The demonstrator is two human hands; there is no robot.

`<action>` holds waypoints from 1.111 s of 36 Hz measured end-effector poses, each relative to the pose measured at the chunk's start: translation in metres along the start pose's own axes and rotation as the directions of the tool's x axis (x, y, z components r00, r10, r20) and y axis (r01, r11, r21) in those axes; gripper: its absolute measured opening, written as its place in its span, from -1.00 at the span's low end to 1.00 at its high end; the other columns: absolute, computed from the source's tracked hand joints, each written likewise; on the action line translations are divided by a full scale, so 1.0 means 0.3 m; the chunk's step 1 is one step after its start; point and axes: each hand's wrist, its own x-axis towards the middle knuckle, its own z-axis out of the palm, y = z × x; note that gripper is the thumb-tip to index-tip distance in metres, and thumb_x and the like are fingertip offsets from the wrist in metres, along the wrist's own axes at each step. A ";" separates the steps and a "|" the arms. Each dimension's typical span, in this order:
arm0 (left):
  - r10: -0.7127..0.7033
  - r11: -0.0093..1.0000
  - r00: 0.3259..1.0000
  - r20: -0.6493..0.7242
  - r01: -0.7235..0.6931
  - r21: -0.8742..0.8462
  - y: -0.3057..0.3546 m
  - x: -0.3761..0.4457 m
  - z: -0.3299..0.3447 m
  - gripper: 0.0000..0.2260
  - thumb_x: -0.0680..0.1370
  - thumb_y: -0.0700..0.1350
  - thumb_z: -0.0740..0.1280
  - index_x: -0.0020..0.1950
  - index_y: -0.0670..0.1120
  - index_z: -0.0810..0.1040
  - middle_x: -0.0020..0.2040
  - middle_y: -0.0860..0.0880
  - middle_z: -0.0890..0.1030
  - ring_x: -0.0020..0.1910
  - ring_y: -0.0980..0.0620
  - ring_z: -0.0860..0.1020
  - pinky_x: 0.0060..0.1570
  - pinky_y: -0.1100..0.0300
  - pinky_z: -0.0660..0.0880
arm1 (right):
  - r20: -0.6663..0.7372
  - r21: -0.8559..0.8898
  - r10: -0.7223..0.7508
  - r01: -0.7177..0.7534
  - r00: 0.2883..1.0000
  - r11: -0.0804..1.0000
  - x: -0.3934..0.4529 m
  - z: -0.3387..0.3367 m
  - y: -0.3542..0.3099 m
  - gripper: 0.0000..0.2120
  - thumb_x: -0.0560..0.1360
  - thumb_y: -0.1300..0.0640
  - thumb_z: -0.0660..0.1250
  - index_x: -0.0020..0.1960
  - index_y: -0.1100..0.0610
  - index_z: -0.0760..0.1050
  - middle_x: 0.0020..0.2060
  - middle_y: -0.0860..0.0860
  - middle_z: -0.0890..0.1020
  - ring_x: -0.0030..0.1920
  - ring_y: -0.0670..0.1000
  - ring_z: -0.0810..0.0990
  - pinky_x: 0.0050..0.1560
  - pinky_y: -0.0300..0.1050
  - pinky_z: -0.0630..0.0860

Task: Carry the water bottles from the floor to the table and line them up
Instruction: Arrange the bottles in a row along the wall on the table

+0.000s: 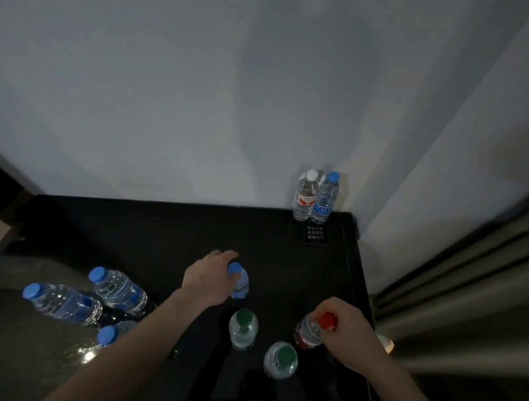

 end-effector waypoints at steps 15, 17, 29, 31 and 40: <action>-0.039 0.999 0.999 0.008 0.039 0.002 -0.006 0.037 0.119 -0.58 0.64 -0.03 0.30 0.50 0.14 0.36 0.24 0.03 0.49 0.09 0.02 0.57 0.03 0.09 0.60 | -0.039 -0.140 -0.023 0.017 0.999 0.990 0.076 -0.039 0.079 -0.72 0.51 0.16 0.35 0.01 -0.25 0.55 -0.05 -0.27 0.60 0.03 -0.18 0.51 0.07 -0.23 0.47; -0.053 0.998 0.999 0.002 0.053 -0.017 -0.002 0.045 0.120 -0.60 0.65 -0.02 0.29 0.49 0.13 0.36 0.25 0.02 0.48 0.08 0.04 0.57 0.01 0.10 0.60 | -0.052 -0.110 -0.016 0.010 0.999 0.994 0.078 -0.043 0.091 -0.73 0.52 0.17 0.35 0.05 -0.21 0.57 -0.02 -0.25 0.61 0.05 -0.13 0.54 0.12 -0.13 0.52; -0.130 0.985 0.991 -0.011 0.128 -0.116 -0.010 0.076 0.131 -0.64 0.66 0.09 0.24 0.46 0.10 0.44 0.22 0.01 0.51 0.11 0.02 0.56 0.04 0.09 0.57 | -0.024 -0.053 -0.069 0.068 0.997 0.996 0.077 -0.062 0.110 -0.58 0.51 0.26 0.32 -0.03 -0.32 0.58 0.13 -0.32 0.60 0.19 -0.28 0.51 0.20 -0.26 0.46; -0.144 0.982 0.990 0.005 0.143 -0.120 -0.013 0.078 0.135 -0.64 0.66 0.09 0.24 0.46 0.11 0.42 0.23 0.01 0.51 0.11 0.03 0.56 0.05 0.09 0.57 | -0.088 -0.008 -0.058 0.058 0.994 0.998 0.072 -0.049 0.114 -0.61 0.48 0.22 0.37 -0.07 -0.33 0.57 0.04 -0.33 0.63 0.13 -0.31 0.55 0.16 -0.28 0.48; -0.141 0.987 0.987 0.072 0.146 -0.073 -0.014 0.112 0.126 -0.64 0.67 0.08 0.22 0.48 0.11 0.43 0.34 -0.03 0.50 0.20 0.00 0.54 0.04 0.14 0.49 | -0.027 0.025 0.001 -0.001 1.000 1.000 0.048 -0.056 0.139 -0.53 0.53 0.27 0.27 0.15 -0.32 0.50 0.08 -0.37 0.57 0.16 -0.35 0.51 0.10 -0.41 0.42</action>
